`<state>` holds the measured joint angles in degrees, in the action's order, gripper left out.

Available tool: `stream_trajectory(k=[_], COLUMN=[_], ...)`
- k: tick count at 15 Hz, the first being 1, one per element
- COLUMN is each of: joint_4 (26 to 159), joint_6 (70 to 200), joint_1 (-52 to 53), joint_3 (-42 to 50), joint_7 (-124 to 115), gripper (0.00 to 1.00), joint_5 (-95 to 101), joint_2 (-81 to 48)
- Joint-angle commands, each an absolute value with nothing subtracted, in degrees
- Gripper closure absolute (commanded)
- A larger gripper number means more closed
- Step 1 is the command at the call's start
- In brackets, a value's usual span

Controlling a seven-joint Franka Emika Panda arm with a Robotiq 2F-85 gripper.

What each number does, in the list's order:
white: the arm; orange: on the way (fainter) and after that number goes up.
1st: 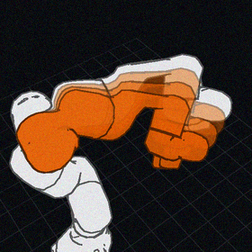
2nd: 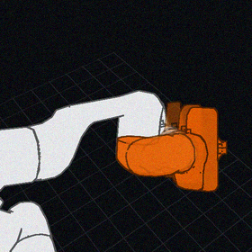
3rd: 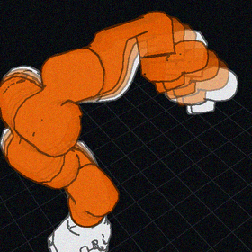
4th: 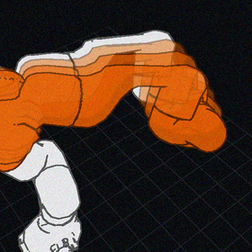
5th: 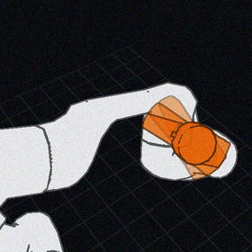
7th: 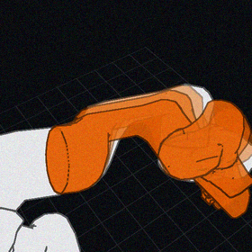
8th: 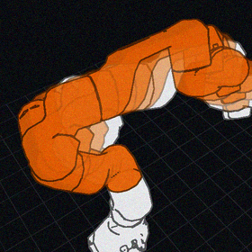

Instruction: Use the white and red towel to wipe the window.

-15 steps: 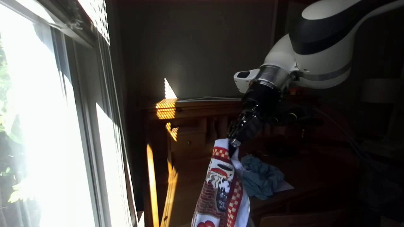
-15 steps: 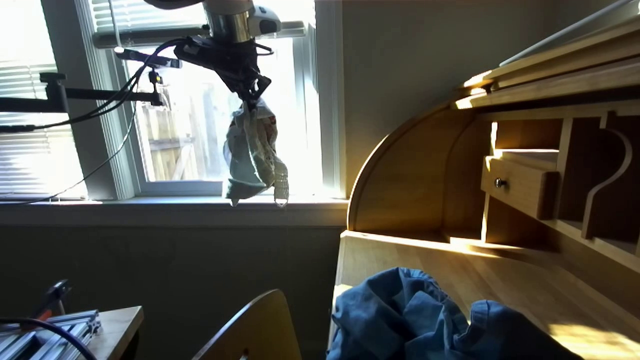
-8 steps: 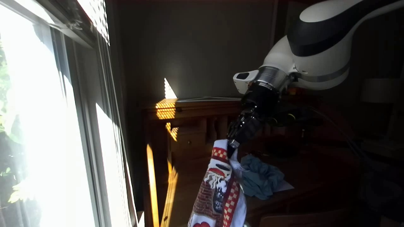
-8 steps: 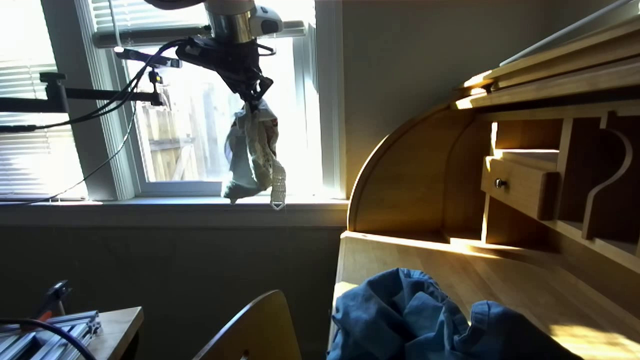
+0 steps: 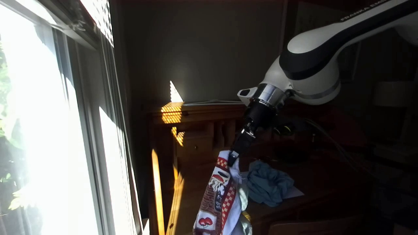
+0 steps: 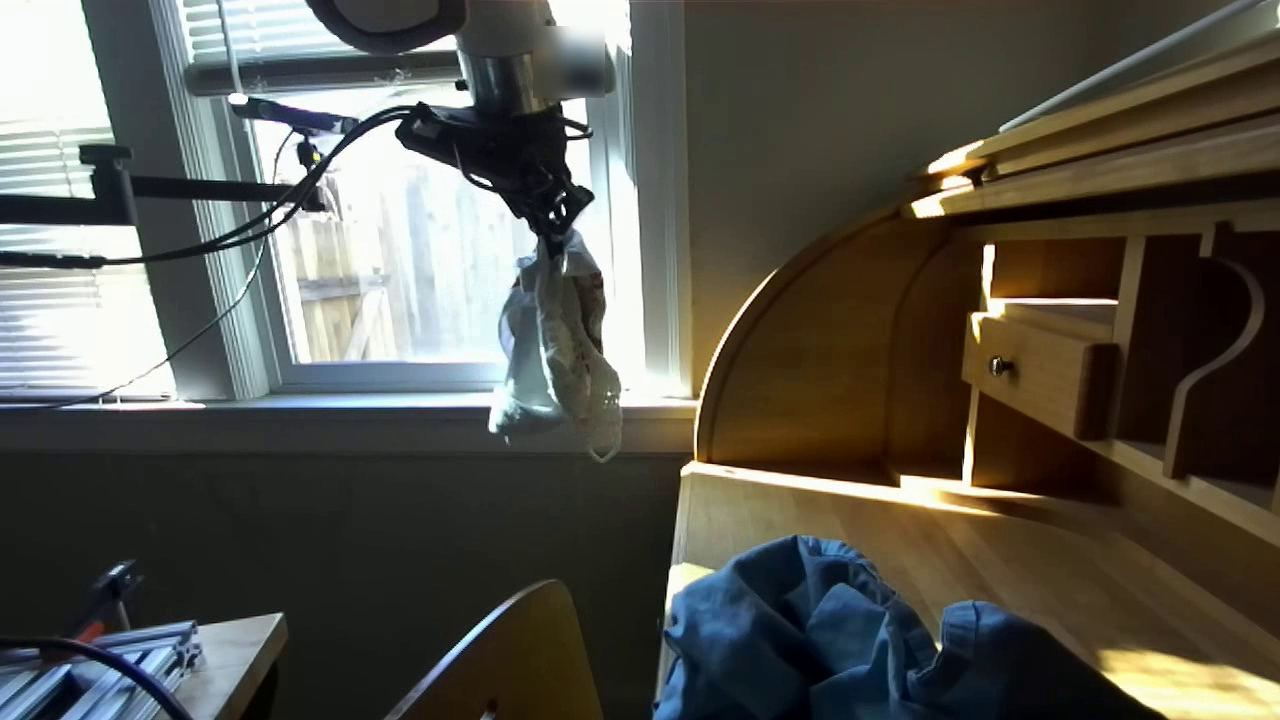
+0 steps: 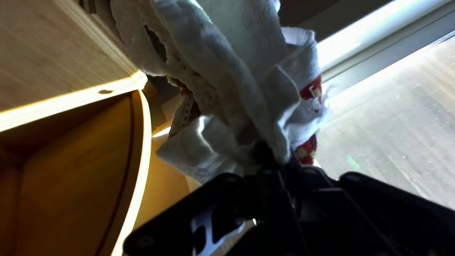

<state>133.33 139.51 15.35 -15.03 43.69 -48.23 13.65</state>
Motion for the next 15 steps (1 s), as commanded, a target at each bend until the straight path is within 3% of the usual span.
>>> stream_trajectory(k=[1, 15], joint_4=[131.0, 115.8], joint_6=[141.0, 138.3], joint_1=[14.2, 10.8], joint_3=[-14.2, -10.5], joint_7=[34.9, -2.3], gripper=[0.98, 0.98], joint_5=[-40.7, -11.1], joint_2=[10.0, -4.7])
